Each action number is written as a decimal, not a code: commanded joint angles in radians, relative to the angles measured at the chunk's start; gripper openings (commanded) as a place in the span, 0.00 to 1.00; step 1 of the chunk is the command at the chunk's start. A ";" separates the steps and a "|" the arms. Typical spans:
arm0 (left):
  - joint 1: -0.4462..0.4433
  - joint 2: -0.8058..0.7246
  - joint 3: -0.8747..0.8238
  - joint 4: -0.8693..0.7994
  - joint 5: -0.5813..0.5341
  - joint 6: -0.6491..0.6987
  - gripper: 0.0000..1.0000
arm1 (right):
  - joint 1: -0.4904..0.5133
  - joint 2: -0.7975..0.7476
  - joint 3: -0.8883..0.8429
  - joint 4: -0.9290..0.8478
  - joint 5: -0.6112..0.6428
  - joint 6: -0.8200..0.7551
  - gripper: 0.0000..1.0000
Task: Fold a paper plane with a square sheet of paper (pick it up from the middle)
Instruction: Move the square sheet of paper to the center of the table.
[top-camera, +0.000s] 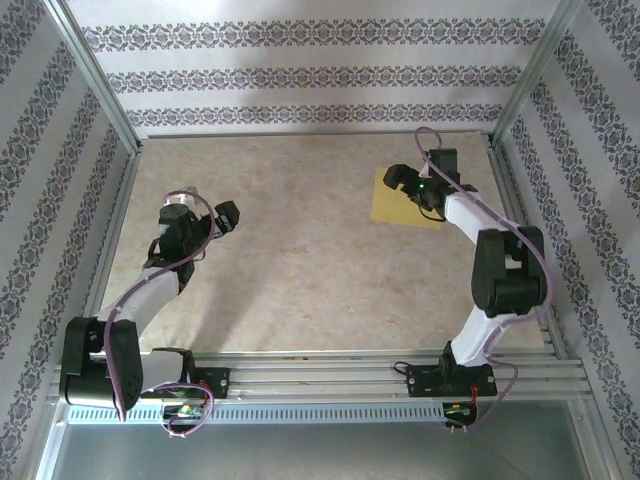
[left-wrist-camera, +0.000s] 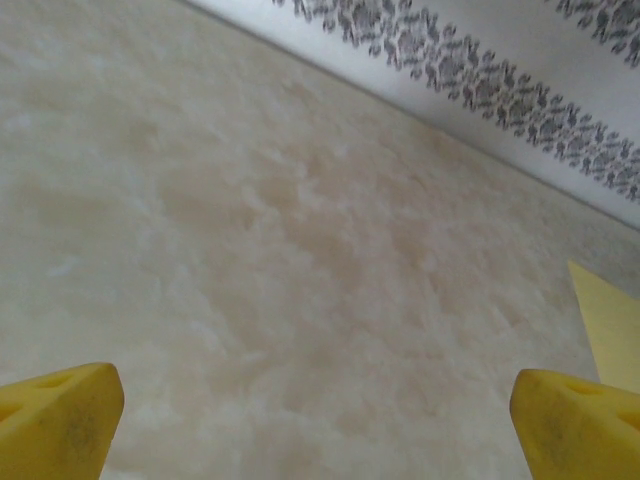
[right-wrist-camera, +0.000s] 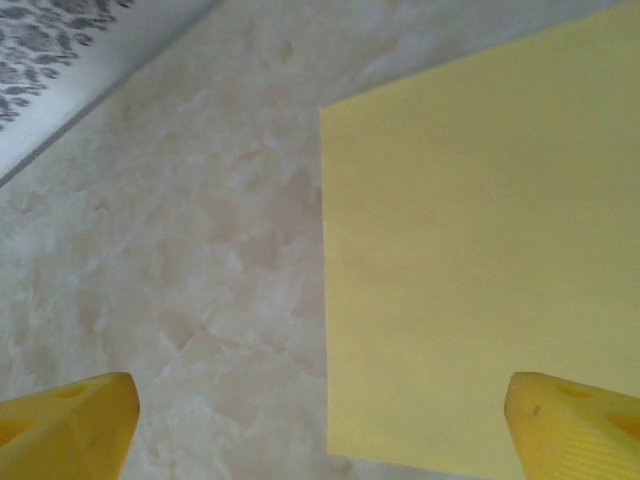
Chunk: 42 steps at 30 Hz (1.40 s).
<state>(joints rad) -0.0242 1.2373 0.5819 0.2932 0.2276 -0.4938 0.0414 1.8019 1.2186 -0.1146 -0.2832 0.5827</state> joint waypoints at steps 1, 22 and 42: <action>0.006 0.036 0.053 -0.077 0.098 -0.034 0.99 | -0.008 0.091 0.092 -0.120 -0.013 0.042 0.92; -0.012 0.224 0.167 -0.097 0.203 -0.063 1.00 | 0.066 0.236 0.157 -0.289 0.052 0.054 0.89; -0.070 0.262 0.270 -0.296 0.179 -0.061 1.00 | 0.463 0.037 -0.156 -0.182 0.027 0.344 0.88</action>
<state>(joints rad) -0.0799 1.4837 0.8177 0.0566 0.4141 -0.5510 0.4198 1.8385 1.1107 -0.3439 -0.2443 0.8013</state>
